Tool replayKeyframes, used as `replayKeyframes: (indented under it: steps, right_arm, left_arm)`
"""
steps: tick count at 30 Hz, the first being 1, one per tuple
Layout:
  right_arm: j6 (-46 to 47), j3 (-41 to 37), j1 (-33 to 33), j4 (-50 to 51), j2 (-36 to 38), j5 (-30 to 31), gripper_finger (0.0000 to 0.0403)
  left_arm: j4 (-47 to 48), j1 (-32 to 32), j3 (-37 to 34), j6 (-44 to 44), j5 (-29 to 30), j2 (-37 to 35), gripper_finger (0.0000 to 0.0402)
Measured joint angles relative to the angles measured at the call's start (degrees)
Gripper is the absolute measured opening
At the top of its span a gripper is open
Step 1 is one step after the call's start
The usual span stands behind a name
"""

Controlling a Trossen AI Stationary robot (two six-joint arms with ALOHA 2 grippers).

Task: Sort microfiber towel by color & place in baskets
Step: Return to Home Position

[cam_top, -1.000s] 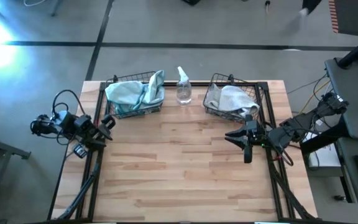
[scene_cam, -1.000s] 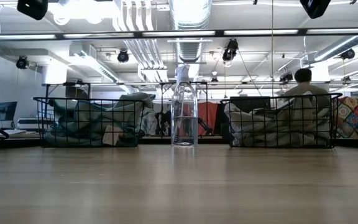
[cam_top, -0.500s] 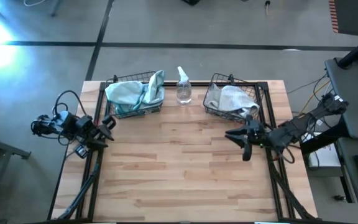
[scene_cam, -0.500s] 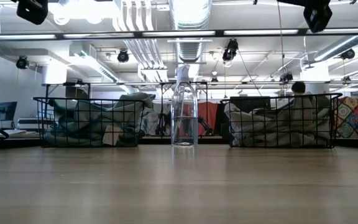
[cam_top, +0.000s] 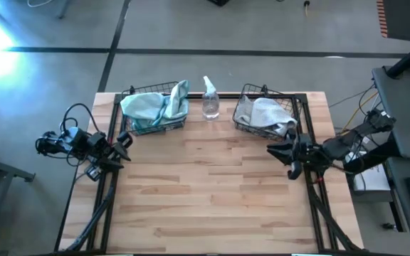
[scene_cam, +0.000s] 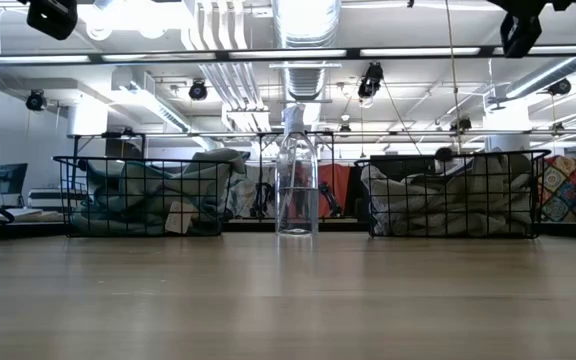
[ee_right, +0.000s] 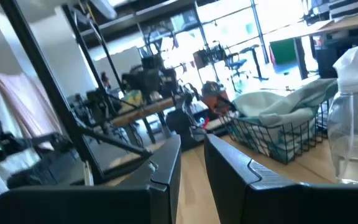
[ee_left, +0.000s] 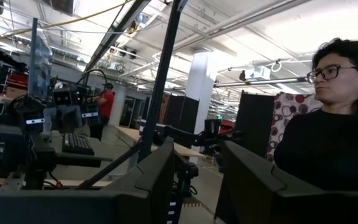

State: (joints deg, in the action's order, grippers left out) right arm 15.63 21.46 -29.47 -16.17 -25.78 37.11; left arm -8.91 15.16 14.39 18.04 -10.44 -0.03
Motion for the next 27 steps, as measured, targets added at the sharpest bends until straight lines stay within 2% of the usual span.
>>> replayKeyframes:
  steps: [14,27]
  right_arm:
    - [-0.63,-6.99,0.00,-4.64,12.76,-1.65,0.0066]
    - [-2.07,-10.53,0.00,-5.44,16.99,-3.36,0.0066]
  left_arm:
    - [0.22,0.00,0.00,0.02,-0.02,0.02,0.0121]
    - [0.58,0.00,0.00,-2.39,-0.04,0.02,0.0121]
